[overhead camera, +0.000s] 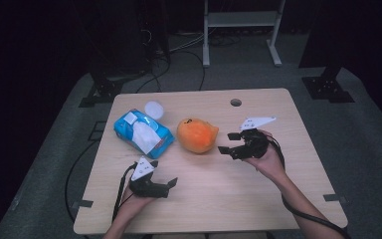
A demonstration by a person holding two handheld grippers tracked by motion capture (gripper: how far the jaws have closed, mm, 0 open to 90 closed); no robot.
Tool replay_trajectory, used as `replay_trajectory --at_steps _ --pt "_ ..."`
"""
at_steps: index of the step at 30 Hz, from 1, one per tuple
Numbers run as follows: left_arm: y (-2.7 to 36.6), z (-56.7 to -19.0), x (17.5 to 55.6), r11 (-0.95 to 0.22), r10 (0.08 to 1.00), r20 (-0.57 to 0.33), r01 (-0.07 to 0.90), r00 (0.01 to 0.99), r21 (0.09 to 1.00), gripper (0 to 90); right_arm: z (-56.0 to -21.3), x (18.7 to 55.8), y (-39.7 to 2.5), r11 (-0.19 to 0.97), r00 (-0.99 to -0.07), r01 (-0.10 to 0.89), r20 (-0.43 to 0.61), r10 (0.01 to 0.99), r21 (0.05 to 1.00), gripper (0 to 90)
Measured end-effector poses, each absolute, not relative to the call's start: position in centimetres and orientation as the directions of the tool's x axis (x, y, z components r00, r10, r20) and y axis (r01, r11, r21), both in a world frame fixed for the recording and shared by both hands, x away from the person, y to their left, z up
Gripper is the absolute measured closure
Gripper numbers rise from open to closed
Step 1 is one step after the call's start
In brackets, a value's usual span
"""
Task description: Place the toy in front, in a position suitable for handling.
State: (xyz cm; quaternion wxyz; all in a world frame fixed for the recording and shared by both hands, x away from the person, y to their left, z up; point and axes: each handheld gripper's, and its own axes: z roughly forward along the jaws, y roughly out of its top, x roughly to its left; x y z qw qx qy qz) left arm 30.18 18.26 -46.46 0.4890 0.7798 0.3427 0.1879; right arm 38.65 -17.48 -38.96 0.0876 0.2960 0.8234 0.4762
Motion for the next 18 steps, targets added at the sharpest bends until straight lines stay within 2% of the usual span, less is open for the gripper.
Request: replay_trajectory --at_steps 9,18 --pt "18.3 -46.5 30.2 -0.286 0.716 -0.047 0.353 0.697 0.891 2.7 -38.0 40.9 -15.5 0.385 -0.817 0.386 0.117 0.564 0.838 29.5" --pt "18.2 -46.6 30.3 -0.276 0.714 -0.059 0.358 0.697 0.892 2.7 -38.2 43.2 -13.8 0.365 -0.808 0.412 0.149 0.57 0.835 30.2"
